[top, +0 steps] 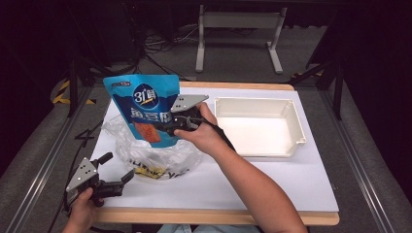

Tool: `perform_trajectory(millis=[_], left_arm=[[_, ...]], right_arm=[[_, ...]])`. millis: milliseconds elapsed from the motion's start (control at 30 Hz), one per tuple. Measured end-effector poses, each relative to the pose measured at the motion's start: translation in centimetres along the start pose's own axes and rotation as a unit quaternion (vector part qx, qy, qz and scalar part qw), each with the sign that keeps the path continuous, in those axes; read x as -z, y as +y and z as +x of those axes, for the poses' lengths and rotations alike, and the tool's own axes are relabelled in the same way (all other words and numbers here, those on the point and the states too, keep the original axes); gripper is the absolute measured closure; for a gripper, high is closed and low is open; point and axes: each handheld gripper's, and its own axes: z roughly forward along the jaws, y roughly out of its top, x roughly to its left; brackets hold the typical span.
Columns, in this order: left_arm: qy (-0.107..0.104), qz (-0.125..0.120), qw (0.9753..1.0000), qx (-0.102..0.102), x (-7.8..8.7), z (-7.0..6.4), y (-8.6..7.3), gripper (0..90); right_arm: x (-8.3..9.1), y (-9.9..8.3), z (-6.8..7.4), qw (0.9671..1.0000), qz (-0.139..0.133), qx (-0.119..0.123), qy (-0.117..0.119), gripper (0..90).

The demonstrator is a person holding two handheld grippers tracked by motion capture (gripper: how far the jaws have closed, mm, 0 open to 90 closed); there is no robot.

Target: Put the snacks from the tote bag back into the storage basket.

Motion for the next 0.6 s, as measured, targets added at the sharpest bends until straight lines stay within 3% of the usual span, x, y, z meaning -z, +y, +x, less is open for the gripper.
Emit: perform_trajectory(millis=[133, 600], left_arm=[[-0.001, 0.001, 1.0000, 0.000, 0.0, 0.0, 0.0, 0.1], [0.000, 0.003, 1.0000, -0.001, 0.0, 0.0, 0.0, 0.2]], right_arm=[[0.6, 0.8, 0.2, 0.9998, -0.002, 0.017, 0.003, 56.7], [2.1, 2.4, 0.9, 0.9996, -0.019, 0.019, 0.008, 58.2]])
